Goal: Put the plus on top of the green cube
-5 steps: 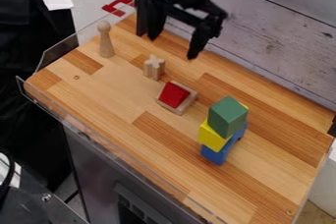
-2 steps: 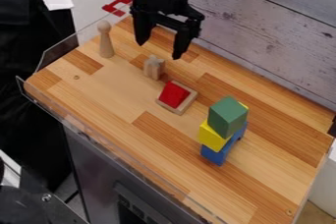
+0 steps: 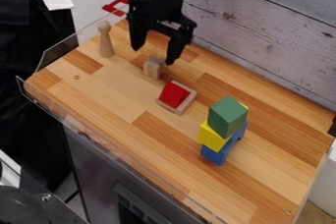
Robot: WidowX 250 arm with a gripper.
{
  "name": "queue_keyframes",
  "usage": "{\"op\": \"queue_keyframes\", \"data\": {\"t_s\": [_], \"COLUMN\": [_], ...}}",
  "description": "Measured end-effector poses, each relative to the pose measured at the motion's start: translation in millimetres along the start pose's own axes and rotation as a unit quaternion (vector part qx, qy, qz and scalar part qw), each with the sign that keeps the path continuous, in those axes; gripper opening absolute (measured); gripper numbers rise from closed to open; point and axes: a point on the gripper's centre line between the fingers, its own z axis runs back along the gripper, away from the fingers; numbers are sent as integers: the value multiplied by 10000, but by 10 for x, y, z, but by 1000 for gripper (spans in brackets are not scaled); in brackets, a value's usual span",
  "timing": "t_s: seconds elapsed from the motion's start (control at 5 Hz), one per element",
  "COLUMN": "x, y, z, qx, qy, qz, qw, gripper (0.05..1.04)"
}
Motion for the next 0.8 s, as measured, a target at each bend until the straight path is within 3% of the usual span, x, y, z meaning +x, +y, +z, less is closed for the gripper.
{"op": "queue_keyframes", "data": {"t_s": [0.4, 0.6, 0.8], "x": [-6, 2, 2], "y": [-1, 36, 53], "z": [-179, -243, -267], "qx": [-296, -355, -361], "qy": [161, 182, 140], "qz": [163, 272, 400], "qw": [9993, 9988, 9985], "gripper": [997, 938, 651]}}
